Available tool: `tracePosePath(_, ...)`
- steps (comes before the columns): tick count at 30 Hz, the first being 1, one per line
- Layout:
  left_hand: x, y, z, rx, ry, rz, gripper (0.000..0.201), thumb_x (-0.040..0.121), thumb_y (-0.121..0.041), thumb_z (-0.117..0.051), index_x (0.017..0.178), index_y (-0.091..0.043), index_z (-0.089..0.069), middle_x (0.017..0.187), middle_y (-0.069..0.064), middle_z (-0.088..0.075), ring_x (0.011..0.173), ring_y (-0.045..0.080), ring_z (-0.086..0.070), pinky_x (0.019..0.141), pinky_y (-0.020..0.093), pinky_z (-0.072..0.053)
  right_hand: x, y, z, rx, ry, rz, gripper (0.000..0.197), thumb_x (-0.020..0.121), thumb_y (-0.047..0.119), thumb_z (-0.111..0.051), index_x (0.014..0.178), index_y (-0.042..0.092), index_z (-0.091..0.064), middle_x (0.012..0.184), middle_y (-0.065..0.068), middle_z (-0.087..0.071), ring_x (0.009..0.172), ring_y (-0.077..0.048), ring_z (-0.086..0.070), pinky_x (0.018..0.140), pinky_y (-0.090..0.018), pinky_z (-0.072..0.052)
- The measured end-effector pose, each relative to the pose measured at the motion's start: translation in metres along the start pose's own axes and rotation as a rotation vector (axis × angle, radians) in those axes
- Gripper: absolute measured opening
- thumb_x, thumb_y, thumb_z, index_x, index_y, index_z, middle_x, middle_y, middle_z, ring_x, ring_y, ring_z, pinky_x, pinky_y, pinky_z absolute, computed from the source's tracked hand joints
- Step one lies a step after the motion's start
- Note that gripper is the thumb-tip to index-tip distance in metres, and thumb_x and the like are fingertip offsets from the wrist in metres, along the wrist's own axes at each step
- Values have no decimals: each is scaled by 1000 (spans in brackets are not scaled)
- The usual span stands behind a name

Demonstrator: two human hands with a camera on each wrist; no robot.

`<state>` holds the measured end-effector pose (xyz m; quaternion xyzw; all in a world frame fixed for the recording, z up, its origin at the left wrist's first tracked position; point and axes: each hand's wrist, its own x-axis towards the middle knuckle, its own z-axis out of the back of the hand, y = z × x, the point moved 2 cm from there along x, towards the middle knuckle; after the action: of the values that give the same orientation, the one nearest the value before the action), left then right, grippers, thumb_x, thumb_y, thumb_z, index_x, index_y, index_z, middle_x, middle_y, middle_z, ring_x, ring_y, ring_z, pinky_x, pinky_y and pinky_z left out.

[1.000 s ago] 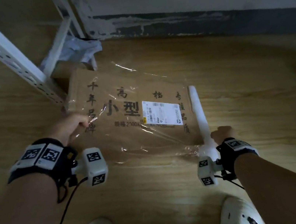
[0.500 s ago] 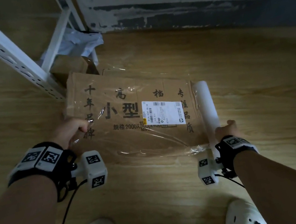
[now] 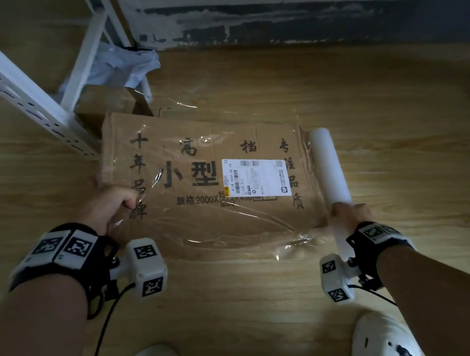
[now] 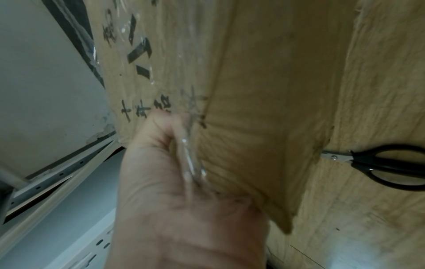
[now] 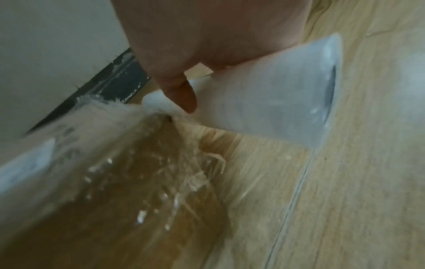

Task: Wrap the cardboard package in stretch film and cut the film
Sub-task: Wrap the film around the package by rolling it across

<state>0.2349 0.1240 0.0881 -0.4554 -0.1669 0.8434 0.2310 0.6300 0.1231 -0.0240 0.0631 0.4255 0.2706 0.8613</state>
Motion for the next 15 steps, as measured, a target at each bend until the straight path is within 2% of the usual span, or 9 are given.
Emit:
tracePosePath(2,0,1,1,19,14,27,21,84,2,-50,65,-7,-48,83,15,-46,67,22,-43,54,25,-31,1,-1,7,75,31,-4,40,86,21,-53,118,-2,-50,97,-19,-55,83,-33,-52,65,-34,-37)
tracePosePath(3,-1,1,2,28,18,40,20,84,1,-51,65,-7,-47,84,16,-46,70,22,-44,55,25,-31,-1,0,10,108,46,-3,37,86,21,-51,115,-2,-49,90,-16,-53,78,-31,-50,66,-33,-35)
tracePosePath(6,-1,-1,3,9,30,51,15,82,1,-51,68,-4,-49,74,12,-44,62,20,-39,55,25,-30,-8,5,12,222,108,-10,55,86,38,-53,126,1,-47,100,-17,-55,85,-31,-53,73,-36,-37)
tracePosePath(8,-3,-4,3,34,-15,13,5,83,-1,-56,88,-2,-56,73,10,-47,59,20,-40,56,25,-32,-13,9,12,234,146,-4,80,80,58,-62,136,4,-44,115,-18,-56,94,-31,-55,72,-35,-39)
tracePosePath(9,0,-6,2,34,-34,-18,17,85,-1,-57,102,0,-57,79,13,-50,61,21,-43,58,25,-34,-17,12,14,202,152,12,86,76,60,-67,136,4,-43,115,-17,-56,93,-30,-55,66,-32,-39)
tracePosePath(11,-1,-10,0,34,-42,-27,42,86,0,-56,127,9,-50,102,21,-55,81,24,-51,72,32,-42,-23,14,20,142,135,66,79,76,49,-74,133,2,-45,104,-14,-57,82,-27,-54,55,-28,-34)
tracePosePath(12,-3,-12,-1,35,-41,-5,44,84,0,-57,127,10,-50,112,23,-55,91,24,-52,82,34,-43,-26,14,22,140,123,84,69,79,40,-75,129,2,-47,96,-11,-57,74,-24,-54,53,-27,-33)
tracePosePath(13,-8,-14,-1,37,-21,27,36,80,-2,-59,115,8,-56,109,23,-56,94,24,-52,85,37,-44,-29,15,23,159,112,92,59,81,33,-74,125,3,-49,88,-9,-58,70,-22,-54,53,-26,-35)
tracePosePath(15,-13,-17,-2,44,14,46,11,69,-8,-59,74,-2,-51,79,15,-48,72,23,-46,67,32,-41,-33,15,24,218,95,122,47,82,25,-71,121,8,-52,87,-7,-59,74,-23,-58,58,-27,-42)
